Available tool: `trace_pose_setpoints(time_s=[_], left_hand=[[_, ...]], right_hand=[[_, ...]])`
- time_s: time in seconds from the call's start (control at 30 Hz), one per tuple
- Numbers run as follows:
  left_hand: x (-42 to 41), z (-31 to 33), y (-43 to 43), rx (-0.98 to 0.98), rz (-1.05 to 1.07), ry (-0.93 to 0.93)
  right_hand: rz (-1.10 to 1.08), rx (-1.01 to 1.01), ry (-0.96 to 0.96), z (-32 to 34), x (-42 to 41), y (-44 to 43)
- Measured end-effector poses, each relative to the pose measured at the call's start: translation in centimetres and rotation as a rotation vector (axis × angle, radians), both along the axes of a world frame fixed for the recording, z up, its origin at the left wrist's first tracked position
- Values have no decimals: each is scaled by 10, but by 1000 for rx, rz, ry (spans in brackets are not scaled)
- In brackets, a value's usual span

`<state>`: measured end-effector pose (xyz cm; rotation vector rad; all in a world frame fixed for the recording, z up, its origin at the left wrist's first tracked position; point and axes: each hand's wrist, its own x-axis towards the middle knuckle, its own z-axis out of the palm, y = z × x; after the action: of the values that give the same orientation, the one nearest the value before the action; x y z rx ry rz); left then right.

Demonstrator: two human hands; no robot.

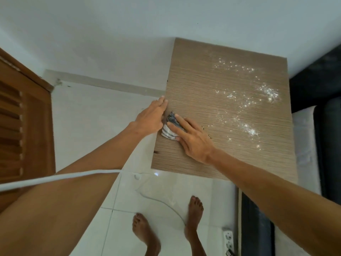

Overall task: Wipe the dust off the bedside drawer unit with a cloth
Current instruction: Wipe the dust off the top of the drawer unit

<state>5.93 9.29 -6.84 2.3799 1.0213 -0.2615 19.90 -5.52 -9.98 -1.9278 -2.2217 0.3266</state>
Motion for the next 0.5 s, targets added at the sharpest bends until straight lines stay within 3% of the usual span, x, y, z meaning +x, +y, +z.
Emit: trace_pose_setpoints(time_s=[0.33,0.5], left_hand=[[-9,3,-38,73,-61,77],[-7,5,-42,101,-61,90]], right_hand=[[315,6,43,17,-40,-79],[102,48,127,24,-5,-60]])
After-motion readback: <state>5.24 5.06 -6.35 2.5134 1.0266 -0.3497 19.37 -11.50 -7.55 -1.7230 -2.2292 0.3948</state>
